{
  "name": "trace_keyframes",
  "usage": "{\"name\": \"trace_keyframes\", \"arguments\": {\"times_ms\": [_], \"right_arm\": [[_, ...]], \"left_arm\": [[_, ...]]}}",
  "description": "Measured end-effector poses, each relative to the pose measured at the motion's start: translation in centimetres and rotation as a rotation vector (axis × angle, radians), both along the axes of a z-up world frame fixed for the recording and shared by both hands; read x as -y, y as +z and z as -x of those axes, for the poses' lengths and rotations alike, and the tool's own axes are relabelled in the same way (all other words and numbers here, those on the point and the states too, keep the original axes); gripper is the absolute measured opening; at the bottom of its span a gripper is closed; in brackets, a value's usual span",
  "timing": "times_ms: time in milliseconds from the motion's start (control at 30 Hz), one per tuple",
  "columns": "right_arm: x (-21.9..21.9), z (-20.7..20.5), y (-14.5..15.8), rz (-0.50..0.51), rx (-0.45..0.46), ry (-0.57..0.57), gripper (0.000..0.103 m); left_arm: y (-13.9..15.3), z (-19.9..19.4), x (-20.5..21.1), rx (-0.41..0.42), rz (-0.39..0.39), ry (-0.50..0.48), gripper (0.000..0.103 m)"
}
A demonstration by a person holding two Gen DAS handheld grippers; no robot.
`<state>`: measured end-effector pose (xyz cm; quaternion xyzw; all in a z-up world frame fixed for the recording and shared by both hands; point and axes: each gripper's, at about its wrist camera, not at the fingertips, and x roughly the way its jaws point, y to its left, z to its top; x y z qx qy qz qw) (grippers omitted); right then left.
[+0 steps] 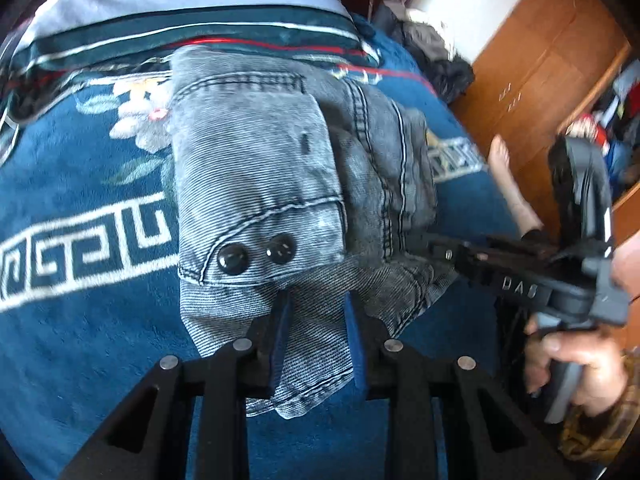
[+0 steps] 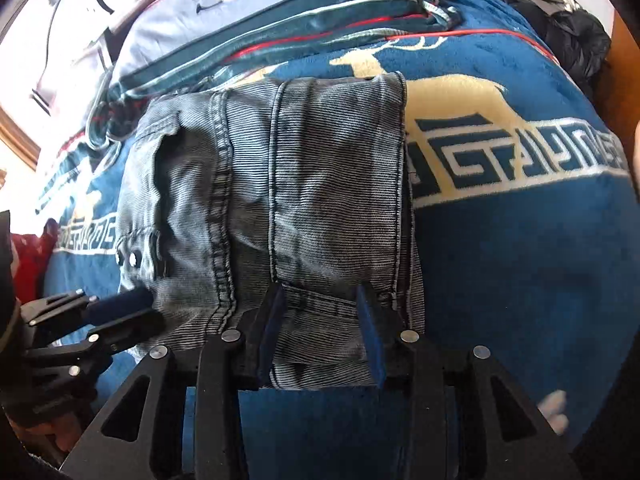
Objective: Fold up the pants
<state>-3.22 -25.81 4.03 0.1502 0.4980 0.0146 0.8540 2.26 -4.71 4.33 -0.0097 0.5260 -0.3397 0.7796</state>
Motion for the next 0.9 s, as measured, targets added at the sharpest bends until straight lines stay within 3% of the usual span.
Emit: {"name": "trace_keyframes", "arguments": {"times_ms": [100, 267, 367, 500, 567, 633, 733, 800, 900], "right_arm": [[0.4, 0.1, 0.3, -0.023, 0.0, -0.001, 0.034], [1.4, -0.1, 3.0, -0.05, 0.07, -0.043, 0.038], [1.7, -1.8, 4.1, -0.035, 0.106, -0.056, 0.041], [1.9, -5.3, 4.6, 0.01, 0.116, -0.058, 0.044], [1.9, -6.3, 4.1, 0.032, 0.116, -0.051, 0.049], [2.0, -7.0, 2.8, 0.064, 0.091, -0.045, 0.064], [3.1, -7.9, -1.0, 0.068, -0.014, -0.067, 0.078], [4.4, -7.5, -2.4, -0.027, -0.01, -0.1, 0.079], [3.7, -7.4, -2.0, 0.034, 0.006, -0.081, 0.079]], "left_arm": [[0.7, -0.4, -0.6, -0.02, 0.032, 0.015, 0.03], [3.8, -0.3, -0.6, 0.1, 0.026, 0.036, 0.03], [4.6, -1.4, 0.4, 0.182, -0.057, 0.071, 0.03], [3.4, -2.6, 1.8, 0.236, -0.189, 0.1, 0.03], [2.6, -2.9, 2.0, 0.244, -0.218, 0.105, 0.03], [1.8, -2.9, 2.1, 0.245, -0.238, 0.113, 0.03], [1.1, -3.3, 2.4, 0.233, -0.239, 0.116, 0.03], [1.1, -3.2, 2.7, 0.242, -0.246, 0.108, 0.03], [1.1, -3.2, 2.9, 0.244, -0.255, 0.104, 0.03]]}}
